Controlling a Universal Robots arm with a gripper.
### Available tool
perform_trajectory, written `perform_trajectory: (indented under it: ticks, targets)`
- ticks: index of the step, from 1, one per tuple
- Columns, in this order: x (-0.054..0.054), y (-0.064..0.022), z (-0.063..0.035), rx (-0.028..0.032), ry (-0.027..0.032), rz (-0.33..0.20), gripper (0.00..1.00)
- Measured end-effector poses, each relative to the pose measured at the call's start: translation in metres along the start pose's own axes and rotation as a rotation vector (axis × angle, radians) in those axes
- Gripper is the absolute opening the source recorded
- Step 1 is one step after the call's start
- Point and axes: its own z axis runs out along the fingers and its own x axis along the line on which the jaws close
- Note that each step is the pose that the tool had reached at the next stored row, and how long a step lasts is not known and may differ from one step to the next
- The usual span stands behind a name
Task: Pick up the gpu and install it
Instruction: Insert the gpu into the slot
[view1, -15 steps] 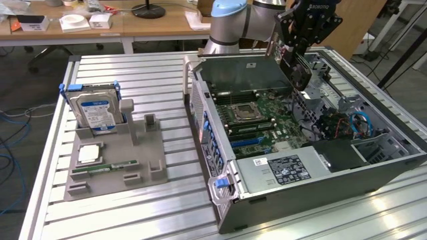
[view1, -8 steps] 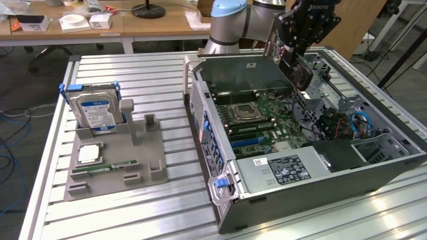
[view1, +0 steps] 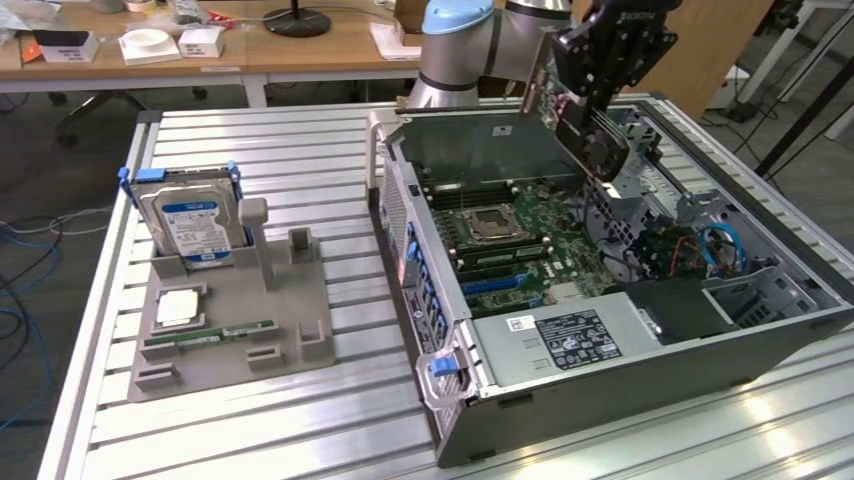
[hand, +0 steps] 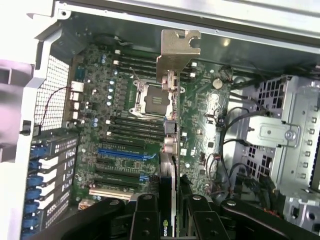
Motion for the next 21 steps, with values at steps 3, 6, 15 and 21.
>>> perform_trajectory:
  ticks: [3,6,15,21]
  targets:
    - [0.0000,0.0000,0.0005,-0.0030,0.0003,-0.025,0.26]
    - [0.0000,0.0000,0.0008,-0.0062,0.0007,-0.049,0.26]
    - [0.0000,-0.0001,0.0021,-0.0141,0.0017,-0.115,0.26]
    - [0.0001,-0.0001,0.0031,-0.0193,0.0021,-0.155,0.26]
